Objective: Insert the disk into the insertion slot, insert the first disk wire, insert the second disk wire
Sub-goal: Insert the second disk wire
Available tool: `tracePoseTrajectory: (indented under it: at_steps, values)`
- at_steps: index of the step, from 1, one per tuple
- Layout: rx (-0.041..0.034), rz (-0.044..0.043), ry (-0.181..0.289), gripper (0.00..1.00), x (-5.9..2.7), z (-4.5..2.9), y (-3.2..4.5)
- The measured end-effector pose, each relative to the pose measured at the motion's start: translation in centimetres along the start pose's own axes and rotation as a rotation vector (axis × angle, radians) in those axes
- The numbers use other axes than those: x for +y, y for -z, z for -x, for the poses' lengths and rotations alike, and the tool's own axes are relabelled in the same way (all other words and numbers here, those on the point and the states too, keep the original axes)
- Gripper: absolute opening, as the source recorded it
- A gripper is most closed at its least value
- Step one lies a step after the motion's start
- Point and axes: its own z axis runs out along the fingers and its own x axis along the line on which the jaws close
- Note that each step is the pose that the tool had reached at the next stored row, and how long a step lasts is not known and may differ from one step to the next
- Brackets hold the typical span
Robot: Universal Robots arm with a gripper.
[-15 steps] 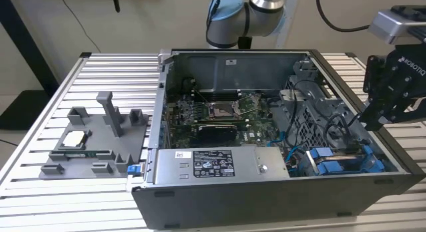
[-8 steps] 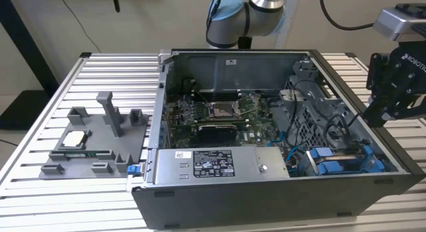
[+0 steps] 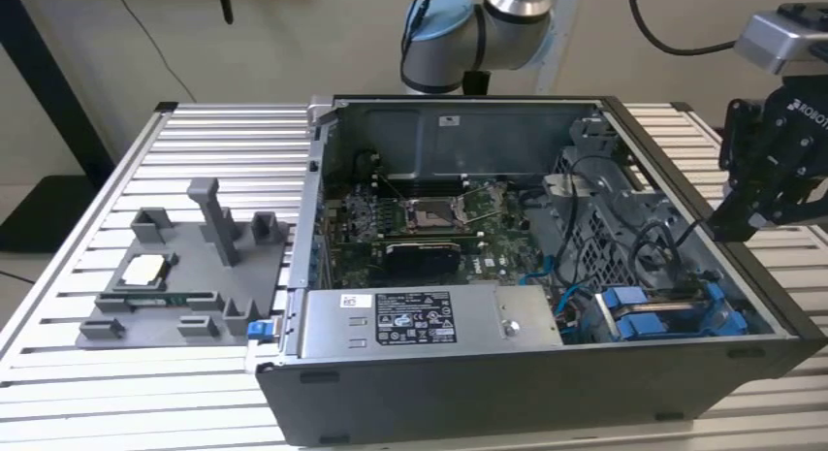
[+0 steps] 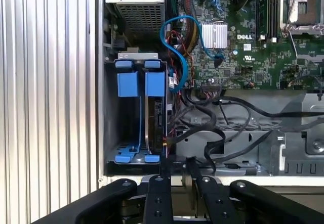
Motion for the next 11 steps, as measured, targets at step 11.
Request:
tracePoseTrajectory:
  at_steps: [11]
  values:
    - [-0.0229,0.0003,0.001,0.27,-0.78,0.41,-0.39]
